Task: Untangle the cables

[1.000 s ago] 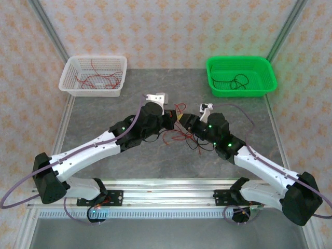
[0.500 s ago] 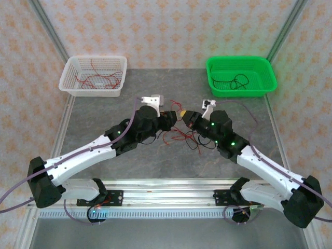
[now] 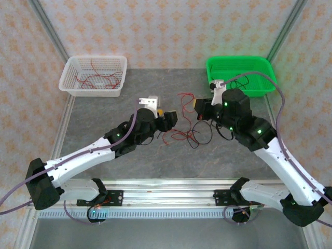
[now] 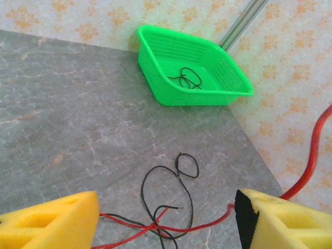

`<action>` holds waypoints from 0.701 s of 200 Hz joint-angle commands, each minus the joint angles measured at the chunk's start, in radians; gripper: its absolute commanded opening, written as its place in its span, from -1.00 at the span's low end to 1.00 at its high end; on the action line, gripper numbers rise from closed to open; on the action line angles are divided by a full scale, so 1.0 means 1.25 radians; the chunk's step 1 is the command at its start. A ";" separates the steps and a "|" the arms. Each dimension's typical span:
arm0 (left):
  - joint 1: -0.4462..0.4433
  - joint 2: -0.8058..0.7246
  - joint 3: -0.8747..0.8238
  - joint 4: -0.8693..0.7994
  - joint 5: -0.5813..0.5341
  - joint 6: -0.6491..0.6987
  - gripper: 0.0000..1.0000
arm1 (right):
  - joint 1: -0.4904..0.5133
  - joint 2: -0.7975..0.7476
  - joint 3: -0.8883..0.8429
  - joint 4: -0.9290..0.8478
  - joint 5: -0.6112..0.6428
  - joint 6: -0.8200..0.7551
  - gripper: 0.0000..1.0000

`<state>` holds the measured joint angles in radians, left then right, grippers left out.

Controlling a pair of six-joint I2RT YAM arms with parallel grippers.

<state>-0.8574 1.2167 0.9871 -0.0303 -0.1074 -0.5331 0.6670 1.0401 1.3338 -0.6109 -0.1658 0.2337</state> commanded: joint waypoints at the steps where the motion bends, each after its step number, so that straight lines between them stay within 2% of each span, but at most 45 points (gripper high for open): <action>1: 0.002 -0.012 -0.040 0.086 0.043 0.068 0.40 | 0.001 0.033 0.079 -0.196 0.042 -0.134 -1.00; 56: 0.000 -0.006 -0.131 0.280 0.254 0.135 0.40 | 0.001 0.084 0.172 -0.337 0.076 -0.235 -1.00; 91: 0.000 0.048 -0.115 0.346 0.322 0.161 0.43 | 0.001 0.092 0.213 -0.388 0.118 -0.297 -1.00; 140: 0.000 0.183 -0.051 0.410 0.385 0.170 0.43 | 0.006 0.108 0.243 -0.429 0.174 -0.337 -1.00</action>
<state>-0.8574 1.3861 0.8703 0.3782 0.2935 -0.3458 0.6670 1.1698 1.6138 -1.0908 -0.0154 -0.1371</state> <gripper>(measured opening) 0.718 0.050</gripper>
